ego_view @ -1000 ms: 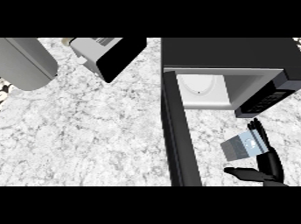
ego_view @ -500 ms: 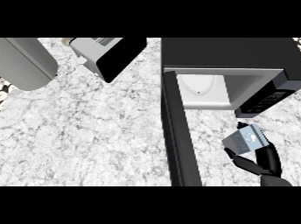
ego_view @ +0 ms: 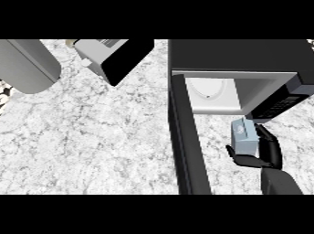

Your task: Pick up the milk, place it into the microwave and close the microwave

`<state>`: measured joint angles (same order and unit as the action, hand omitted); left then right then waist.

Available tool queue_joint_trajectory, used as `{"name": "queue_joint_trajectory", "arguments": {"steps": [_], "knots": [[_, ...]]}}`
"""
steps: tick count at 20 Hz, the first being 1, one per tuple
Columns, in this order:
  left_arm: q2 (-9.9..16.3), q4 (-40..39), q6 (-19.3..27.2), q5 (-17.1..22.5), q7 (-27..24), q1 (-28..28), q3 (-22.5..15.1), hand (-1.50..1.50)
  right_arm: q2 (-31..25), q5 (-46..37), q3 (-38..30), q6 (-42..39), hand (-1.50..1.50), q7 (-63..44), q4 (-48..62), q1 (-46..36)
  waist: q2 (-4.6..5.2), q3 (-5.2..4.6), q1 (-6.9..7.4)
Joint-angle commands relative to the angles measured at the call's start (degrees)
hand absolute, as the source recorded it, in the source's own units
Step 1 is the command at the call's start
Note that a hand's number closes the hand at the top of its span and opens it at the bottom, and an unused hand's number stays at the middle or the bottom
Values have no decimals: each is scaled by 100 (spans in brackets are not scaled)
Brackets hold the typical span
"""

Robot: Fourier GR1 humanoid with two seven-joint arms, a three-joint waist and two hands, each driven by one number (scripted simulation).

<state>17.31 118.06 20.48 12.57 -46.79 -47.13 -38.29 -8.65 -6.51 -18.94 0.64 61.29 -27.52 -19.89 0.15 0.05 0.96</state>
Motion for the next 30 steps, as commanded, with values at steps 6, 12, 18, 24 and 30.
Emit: {"name": "queue_joint_trajectory", "arguments": {"steps": [6,12,18,24,30], "knots": [[-5,-66,111,-32,80,217,-165,-150,-208,61,-311,143,150,609,998,-841,41,15,70],[288,-52,-80,242,-445,-299,-167,-150,-202,151,-318,-160,150,820,978,-608,5,6,41],[69,-432,31,301,-309,254,-44,-150,-241,266,-110,-464,150,311,-11,-314,-31,-7,-108],[461,-250,-191,551,-435,6,19,-150,-79,332,292,-428,150,-570,-1800,652,-69,-20,-189],[470,-40,-5,483,-374,-8,-130,-150,-169,531,578,-858,150,-1293,-3682,2055,-63,-20,-219]]}}
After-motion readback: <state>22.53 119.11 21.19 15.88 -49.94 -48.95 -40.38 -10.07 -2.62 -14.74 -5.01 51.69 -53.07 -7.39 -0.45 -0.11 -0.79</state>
